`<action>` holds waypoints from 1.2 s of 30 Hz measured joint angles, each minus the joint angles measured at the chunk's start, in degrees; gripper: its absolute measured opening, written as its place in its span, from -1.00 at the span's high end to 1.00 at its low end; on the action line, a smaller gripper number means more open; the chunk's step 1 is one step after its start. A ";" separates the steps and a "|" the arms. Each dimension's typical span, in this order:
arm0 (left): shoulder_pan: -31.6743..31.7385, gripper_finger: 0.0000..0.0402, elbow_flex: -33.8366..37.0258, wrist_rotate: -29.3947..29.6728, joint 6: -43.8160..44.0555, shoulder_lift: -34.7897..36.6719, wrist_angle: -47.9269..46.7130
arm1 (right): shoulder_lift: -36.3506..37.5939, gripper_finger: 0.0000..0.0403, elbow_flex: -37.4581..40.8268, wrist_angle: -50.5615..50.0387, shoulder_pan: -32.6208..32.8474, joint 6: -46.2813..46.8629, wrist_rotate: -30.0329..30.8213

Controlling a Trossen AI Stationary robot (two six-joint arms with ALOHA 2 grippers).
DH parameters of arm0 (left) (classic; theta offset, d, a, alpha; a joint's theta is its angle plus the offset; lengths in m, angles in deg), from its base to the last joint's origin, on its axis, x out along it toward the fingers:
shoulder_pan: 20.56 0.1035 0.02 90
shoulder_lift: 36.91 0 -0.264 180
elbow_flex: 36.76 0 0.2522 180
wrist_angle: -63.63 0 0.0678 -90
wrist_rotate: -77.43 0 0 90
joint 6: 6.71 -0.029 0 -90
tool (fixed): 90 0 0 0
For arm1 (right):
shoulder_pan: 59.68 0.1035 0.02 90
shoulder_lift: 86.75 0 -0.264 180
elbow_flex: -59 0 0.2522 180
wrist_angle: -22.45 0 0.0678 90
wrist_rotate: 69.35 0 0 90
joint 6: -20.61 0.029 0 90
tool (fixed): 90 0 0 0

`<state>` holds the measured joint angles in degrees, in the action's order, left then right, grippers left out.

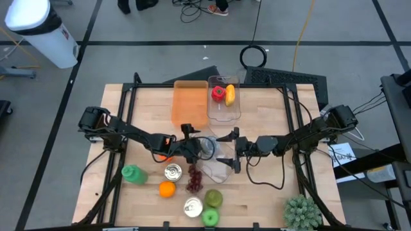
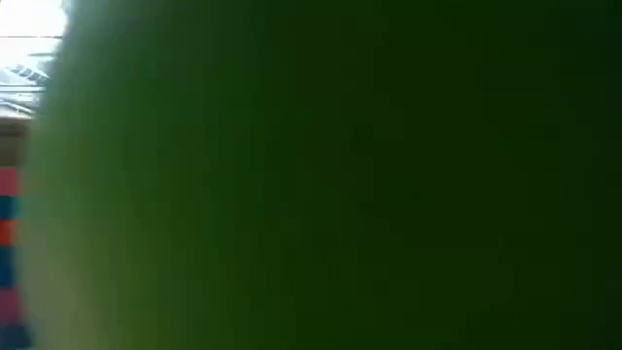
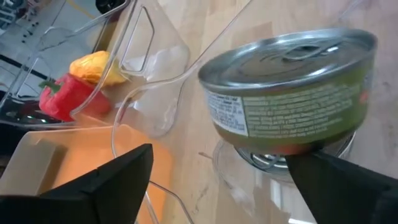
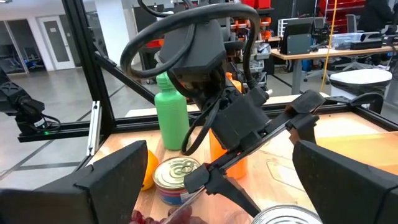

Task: Pick & Place Food Item
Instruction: Put the green tuna can into the bottom transparent bin, then adjust the bottom transparent bin on the table

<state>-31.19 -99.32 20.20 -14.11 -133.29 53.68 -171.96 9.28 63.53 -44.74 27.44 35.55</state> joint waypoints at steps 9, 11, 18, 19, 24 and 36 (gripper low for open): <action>0.02 -0.67 0.04 0.04 -0.02 -0.04 0.63 | 0.00 -0.89 0.00 0.00 0.00 0.00 0.00; 0.02 -0.65 0.06 0.09 -1.46 -0.04 0.63 | 0.00 -0.89 0.00 -0.01 0.00 0.00 0.00; 0.09 -0.63 0.17 0.25 -2.01 3.12 -0.08 | 0.00 -0.89 0.00 -0.40 0.00 0.00 0.00; 0.13 -0.64 0.17 0.28 -1.56 3.84 0.00 | 0.00 -0.89 -0.01 -0.69 0.00 0.09 0.01; 0.13 -0.68 0.14 0.42 -1.11 6.60 0.39 | 0.00 -0.89 -0.02 -2.87 0.13 1.68 -0.02; 0.13 -0.59 0.13 0.44 -0.98 7.19 0.49 | 2.99 -0.88 -8.97 -27.80 15.56 -4.61 20.65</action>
<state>-31.06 -99.19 20.64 -15.09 -126.10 54.17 -168.97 0.31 35.73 -29.18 22.83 56.20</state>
